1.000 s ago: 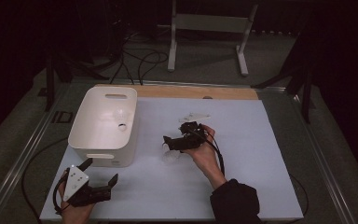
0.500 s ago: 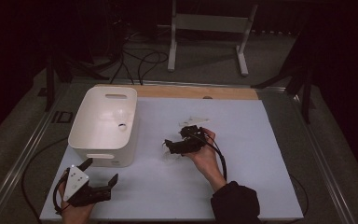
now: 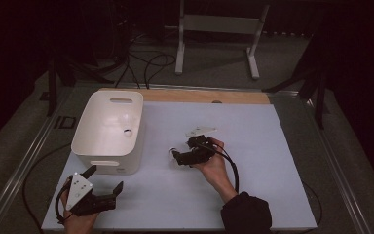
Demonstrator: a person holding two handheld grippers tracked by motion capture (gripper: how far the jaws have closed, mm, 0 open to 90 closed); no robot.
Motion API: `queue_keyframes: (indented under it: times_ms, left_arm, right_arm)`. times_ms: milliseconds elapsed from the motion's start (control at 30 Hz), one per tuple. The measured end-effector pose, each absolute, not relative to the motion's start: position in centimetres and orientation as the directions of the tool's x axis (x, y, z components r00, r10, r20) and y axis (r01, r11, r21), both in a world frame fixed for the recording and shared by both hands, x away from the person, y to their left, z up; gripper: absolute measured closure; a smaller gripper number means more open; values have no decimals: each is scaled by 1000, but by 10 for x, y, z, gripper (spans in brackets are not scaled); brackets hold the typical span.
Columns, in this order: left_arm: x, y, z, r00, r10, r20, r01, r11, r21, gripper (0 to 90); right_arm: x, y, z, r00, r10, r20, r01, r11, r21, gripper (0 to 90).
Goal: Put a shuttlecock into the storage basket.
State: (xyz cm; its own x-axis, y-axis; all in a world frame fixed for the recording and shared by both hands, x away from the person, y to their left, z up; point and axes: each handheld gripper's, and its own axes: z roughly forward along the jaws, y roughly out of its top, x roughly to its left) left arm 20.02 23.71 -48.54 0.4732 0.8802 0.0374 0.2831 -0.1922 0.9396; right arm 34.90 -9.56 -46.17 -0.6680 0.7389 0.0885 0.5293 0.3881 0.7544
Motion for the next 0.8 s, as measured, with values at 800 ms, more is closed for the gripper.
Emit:
queue_keyframes:
  times_ms: [800]
  left_arm:
    - [200, 237, -485, 472, 881, 37, 283, -192, 940, 3]
  right_arm:
    - [340, -96, -481, -691, 721, 52, 535, 462, 707, 242]
